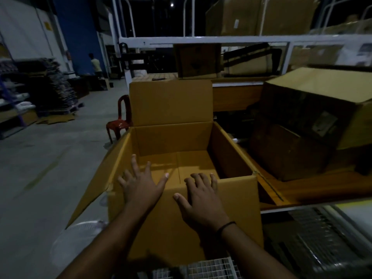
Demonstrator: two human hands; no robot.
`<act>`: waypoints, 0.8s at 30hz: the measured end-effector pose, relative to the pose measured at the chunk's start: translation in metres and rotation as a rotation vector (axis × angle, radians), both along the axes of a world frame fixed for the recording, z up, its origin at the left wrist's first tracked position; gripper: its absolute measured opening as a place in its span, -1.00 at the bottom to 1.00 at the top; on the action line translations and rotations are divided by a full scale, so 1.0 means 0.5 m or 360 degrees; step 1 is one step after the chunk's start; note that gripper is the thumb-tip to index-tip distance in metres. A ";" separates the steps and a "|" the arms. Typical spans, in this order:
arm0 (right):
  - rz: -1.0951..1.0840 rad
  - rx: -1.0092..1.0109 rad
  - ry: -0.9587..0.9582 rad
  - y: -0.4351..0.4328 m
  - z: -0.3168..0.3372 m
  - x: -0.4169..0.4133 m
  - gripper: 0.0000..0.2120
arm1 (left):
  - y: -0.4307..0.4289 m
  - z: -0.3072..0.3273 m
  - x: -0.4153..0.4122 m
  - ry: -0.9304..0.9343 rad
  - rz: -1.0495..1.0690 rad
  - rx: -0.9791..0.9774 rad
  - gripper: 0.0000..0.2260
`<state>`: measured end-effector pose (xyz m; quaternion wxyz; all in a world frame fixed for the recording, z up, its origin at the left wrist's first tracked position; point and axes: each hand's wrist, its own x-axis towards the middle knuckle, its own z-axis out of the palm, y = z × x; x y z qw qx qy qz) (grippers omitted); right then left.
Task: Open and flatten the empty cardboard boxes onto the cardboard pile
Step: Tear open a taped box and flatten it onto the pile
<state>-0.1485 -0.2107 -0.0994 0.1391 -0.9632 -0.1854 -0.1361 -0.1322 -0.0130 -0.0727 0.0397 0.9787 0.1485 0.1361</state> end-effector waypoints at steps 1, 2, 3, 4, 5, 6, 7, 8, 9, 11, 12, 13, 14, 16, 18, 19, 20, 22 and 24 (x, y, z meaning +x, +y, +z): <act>-0.0025 0.0005 -0.0004 -0.015 0.003 0.001 -0.33 | -0.026 -0.001 0.003 0.0011 -0.0068 0.0007 -0.18; -0.0057 0.0008 -0.0003 -0.033 0.006 0.003 -0.34 | -0.051 -0.001 0.008 0.0014 -0.0131 0.0018 -0.19; -0.0090 0.0017 -0.0004 -0.054 0.008 0.005 -0.34 | -0.077 0.000 0.011 0.0002 -0.0194 0.0027 -0.19; -0.0126 0.0032 0.0003 -0.079 0.010 0.009 -0.35 | -0.105 0.002 0.015 -0.0018 -0.0261 0.0030 -0.19; -0.0172 0.0046 0.0014 -0.106 0.013 0.012 -0.34 | -0.132 0.003 0.018 -0.0039 -0.0330 0.0029 -0.20; -0.0231 0.0051 0.0020 -0.134 0.015 0.014 -0.32 | -0.161 0.004 0.020 -0.0046 -0.0398 0.0026 -0.20; -0.0297 0.0049 0.0006 -0.163 0.018 0.017 -0.30 | -0.191 0.005 0.022 -0.0048 -0.0471 0.0030 -0.21; -0.0364 0.0048 -0.0015 -0.196 0.021 0.020 -0.30 | -0.222 0.008 0.025 -0.0047 -0.0548 0.0030 -0.22; -0.0427 0.0057 -0.0025 -0.230 0.026 0.022 -0.31 | -0.254 0.014 0.029 -0.0052 -0.0630 0.0023 -0.22; -0.0525 0.0124 -0.0038 -0.302 0.039 0.023 -0.31 | -0.322 0.027 0.030 -0.0080 -0.0775 -0.0006 -0.25; -0.0565 0.0174 -0.0062 -0.336 0.043 0.022 -0.33 | -0.353 0.032 0.032 -0.0103 -0.0844 -0.0022 -0.26; -0.0609 0.0218 -0.0097 -0.367 0.048 0.019 -0.35 | -0.384 0.039 0.034 -0.0110 -0.0903 -0.0025 -0.28; -0.0658 0.0251 -0.0135 -0.402 0.052 0.015 -0.36 | -0.416 0.044 0.038 -0.0115 -0.0954 -0.0019 -0.29; -0.0738 0.0278 -0.0181 -0.459 0.069 0.013 -0.36 | -0.474 0.058 0.050 -0.0171 -0.1052 -0.0018 -0.31; -0.0838 0.0341 -0.0271 -0.534 0.083 0.011 -0.44 | -0.551 0.075 0.051 -0.0191 -0.1181 -0.0026 -0.31; -0.0915 0.0384 -0.0305 -0.597 0.094 0.005 -0.47 | -0.618 0.091 0.052 -0.0192 -0.1257 -0.0023 -0.31; -0.0916 0.0402 -0.0341 -0.615 0.102 0.013 -0.49 | -0.629 0.100 0.054 -0.0192 -0.1279 -0.0059 -0.31; -0.0957 0.0402 -0.0412 -0.659 0.118 0.016 -0.52 | -0.672 0.125 0.065 -0.0248 -0.1321 -0.0067 -0.32; -0.1026 0.0409 -0.0465 -0.715 0.135 0.018 -0.53 | -0.736 0.153 0.080 -0.0343 -0.1367 -0.0060 -0.33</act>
